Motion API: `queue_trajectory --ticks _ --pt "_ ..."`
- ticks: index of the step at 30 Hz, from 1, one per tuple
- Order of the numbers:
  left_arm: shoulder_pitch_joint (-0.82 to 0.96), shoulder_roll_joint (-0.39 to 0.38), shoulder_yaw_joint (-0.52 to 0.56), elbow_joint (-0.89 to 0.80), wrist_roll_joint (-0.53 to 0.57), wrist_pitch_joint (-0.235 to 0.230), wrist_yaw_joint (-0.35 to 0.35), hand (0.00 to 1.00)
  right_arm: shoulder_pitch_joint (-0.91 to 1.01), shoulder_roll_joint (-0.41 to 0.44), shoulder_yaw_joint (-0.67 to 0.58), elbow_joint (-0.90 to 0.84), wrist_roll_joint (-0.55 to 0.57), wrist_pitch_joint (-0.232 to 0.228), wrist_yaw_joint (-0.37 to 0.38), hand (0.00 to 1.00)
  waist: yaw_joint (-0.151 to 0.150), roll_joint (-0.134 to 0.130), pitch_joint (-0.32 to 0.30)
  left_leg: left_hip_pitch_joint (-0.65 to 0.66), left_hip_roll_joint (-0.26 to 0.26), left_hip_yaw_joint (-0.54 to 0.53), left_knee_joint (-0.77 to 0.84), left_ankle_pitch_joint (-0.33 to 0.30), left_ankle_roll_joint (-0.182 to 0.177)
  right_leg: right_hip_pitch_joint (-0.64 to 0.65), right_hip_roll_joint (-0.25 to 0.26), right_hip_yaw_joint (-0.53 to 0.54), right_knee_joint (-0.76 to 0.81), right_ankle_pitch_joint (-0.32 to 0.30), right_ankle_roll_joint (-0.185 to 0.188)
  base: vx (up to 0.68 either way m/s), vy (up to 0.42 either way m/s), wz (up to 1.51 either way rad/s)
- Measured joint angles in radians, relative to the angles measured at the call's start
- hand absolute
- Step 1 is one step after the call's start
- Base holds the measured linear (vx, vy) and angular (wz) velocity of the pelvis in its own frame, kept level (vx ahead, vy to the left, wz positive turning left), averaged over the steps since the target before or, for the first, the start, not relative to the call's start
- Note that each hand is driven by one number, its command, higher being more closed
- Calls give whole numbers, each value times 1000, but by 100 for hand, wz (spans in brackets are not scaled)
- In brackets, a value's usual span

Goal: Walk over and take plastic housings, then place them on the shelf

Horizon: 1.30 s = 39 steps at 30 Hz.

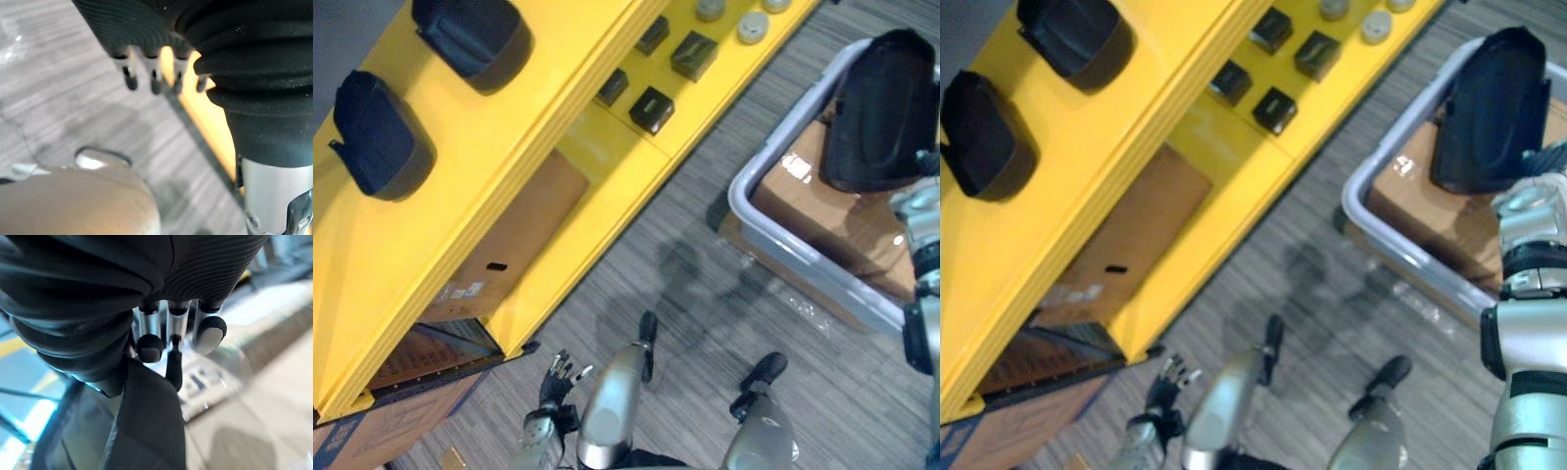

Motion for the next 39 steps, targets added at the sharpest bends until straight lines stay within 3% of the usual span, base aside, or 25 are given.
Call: queue_trajectory --ticks 3,6,14,17,24,29,33,39 --pt "-25 4 52 -52 107 0 152 0 32 0 17 -74 -37 -19 -1 100 -25 -32 19 35 16 14 -29 8 -13 18 19 13 -20 5 -8 7 -20 -17" --pt "-47 31 81 -146 182 -4 231 0 92 7 17 -122 -46 -40 -1 100 -40 -54 20 61 28 19 -61 20 -24 30 36 16 -34 8 -12 20 -29 -9" --pt "-132 57 86 -327 231 2 243 0 153 47 18 -233 -57 -87 -3 100 -77 -97 14 119 51 52 -136 51 -38 37 63 43 -49 14 -20 27 -19 -12" --pt "-218 84 59 -333 231 21 233 0 153 105 18 -243 -71 -90 -21 100 -94 -133 -4 119 55 73 -137 51 -38 28 70 64 -69 28 -34 -10 7 -17" --pt "-495 111 22 -259 222 62 233 0 137 184 35 -267 -81 -134 -104 100 -111 -159 -17 117 74 99 -133 57 -47 26 95 82 -105 55 -47 -48 -7 -14" --pt "-648 108 2 -221 -50 67 114 0 58 235 34 -317 -102 -161 -170 100 -138 -166 -20 114 90 123 -135 61 -53 9 115 108 -122 75 -57 -26 -8 -16" --pt "-763 96 -39 -179 -310 133 -22 0 11 264 33 -431 -164 -237 -215 100 -169 -181 -23 120 98 155 -135 61 -53 -7 123 137 -124 89 -63 1 7 -20" --pt "-844 85 -46 -147 -534 214 -91 0 -6 307 34 -505 -202 -315 -220 100 -206 -210 -28 142 99 189 -133 57 -54 -7 125 177 -136 100 -65 -16 21 -18"
